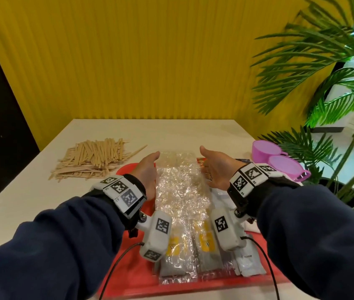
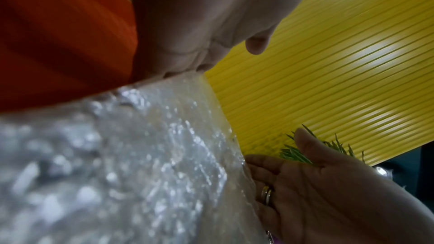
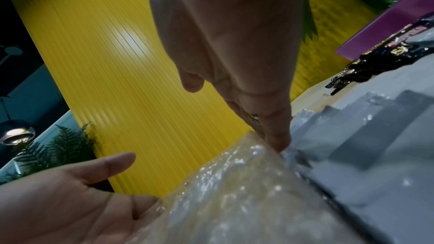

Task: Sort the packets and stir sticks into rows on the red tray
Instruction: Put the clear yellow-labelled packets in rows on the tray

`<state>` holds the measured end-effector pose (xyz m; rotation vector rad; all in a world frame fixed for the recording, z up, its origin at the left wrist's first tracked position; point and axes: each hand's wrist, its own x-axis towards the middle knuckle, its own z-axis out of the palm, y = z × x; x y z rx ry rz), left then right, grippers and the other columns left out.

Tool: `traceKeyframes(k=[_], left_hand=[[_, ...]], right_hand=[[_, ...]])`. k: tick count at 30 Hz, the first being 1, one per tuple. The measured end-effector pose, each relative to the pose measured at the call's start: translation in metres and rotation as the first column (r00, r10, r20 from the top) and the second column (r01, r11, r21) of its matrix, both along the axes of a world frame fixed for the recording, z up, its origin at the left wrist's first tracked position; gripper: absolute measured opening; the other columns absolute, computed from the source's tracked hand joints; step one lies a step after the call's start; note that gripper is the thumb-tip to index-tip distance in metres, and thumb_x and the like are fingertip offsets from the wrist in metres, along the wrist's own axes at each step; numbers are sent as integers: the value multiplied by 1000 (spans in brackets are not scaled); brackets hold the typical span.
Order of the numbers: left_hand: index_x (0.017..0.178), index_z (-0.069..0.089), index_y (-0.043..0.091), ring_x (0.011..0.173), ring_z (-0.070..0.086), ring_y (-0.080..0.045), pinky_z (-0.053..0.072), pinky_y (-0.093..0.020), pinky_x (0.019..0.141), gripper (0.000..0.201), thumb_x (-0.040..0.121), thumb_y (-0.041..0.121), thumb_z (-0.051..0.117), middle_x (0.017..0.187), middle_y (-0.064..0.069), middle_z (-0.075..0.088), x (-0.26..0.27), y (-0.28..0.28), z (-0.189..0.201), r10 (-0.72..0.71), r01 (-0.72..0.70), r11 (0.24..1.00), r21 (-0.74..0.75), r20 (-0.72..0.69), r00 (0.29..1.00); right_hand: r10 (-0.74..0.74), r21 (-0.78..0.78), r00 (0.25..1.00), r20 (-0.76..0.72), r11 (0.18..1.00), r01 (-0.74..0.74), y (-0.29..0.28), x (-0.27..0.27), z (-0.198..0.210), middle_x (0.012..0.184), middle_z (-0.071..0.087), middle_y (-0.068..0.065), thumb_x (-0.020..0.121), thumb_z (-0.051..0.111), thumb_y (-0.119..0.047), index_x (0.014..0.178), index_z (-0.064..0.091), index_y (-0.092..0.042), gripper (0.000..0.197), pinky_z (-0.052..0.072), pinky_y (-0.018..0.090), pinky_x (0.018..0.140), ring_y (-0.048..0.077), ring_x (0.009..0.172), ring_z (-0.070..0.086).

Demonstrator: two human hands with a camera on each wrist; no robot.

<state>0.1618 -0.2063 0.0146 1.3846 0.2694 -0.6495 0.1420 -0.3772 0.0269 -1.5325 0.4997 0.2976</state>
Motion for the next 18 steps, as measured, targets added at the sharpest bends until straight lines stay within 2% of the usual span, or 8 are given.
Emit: traceKeyframes(k=[3, 5, 8, 9, 11, 14, 16, 18], left_hand=[[150, -7, 13, 145, 4, -26, 2, -45, 115, 83, 92, 55, 36, 158, -9, -1, 4, -2, 1, -4, 4, 1000, 4, 5, 1000], [150, -5, 12, 145, 6, -27, 5, -44, 115, 83, 92, 54, 37, 157, -9, 2, 6, -3, 3, 1, -2, 1000, 17, 14, 1000], [150, 12, 13, 144, 13, -25, 10, -41, 115, 80, 89, 56, 41, 156, -10, 14, 11, -2, 2, 18, -19, 999, 26, 21, 1000], [150, 16, 14, 143, 14, -25, 10, -40, 115, 79, 89, 56, 42, 156, -10, 15, 12, -2, 3, 21, -21, 999, 26, 18, 1000], [151, 11, 15, 144, 10, -26, 7, -42, 115, 80, 89, 57, 39, 156, -9, 10, 13, -2, 2, 10, -10, 1000, 19, -5, 1000], [150, -6, 14, 145, 0, -27, 0, -48, 116, 83, 91, 58, 34, 158, -7, -1, 12, -3, 1, -41, 42, 999, 18, -24, 999], [151, 1, 13, 144, 10, -29, 6, -49, 116, 84, 90, 59, 36, 157, -8, 10, 10, 0, 1, -36, 37, 999, 18, -24, 999], [151, 4, 12, 142, 15, -31, 10, -51, 115, 83, 90, 59, 36, 156, -11, 15, 4, 6, 5, -11, 11, 1000, 22, -21, 1000]], right_hand=[[-17, -24, 1000, -5, 1000, 16, -1, 6, 2, 153, 21, 7, 94, 39, -53, 148, 12, -10, 75, 23, 39, 111, 23, 136, 27], [-28, -24, 1000, 0, 999, 28, -2, 8, 4, 153, 20, 7, 93, 39, -54, 149, 10, -11, 77, 23, 40, 109, 24, 137, 26], [-38, -24, 999, 3, 999, 38, -2, 12, 6, 147, 26, 3, 93, 38, -56, 150, 8, -14, 77, 24, 41, 108, 23, 133, 28], [-35, -29, 999, 1, 999, 35, -2, 13, 5, 151, 22, 5, 93, 38, -55, 150, 7, -14, 77, 23, 42, 109, 24, 136, 26], [-21, -47, 1000, -11, 999, 21, -2, 16, 2, 152, 22, 9, 94, 37, -55, 150, 8, -12, 76, 23, 41, 110, 26, 136, 25], [-6, -86, 999, -34, 996, 3, -1, 15, 2, 139, 37, 6, 92, 38, -57, 145, 23, -9, 73, 31, 34, 102, 21, 127, 37], [-16, -75, 1000, -27, 997, 14, -2, 9, 6, 149, 28, 8, 92, 37, -58, 146, 19, -10, 75, 30, 36, 106, 24, 133, 32], [-34, -44, 999, 1, 998, 34, -7, 0, 11, 150, 26, 11, 93, 34, -58, 149, 8, -7, 81, 31, 40, 103, 26, 128, 35]])
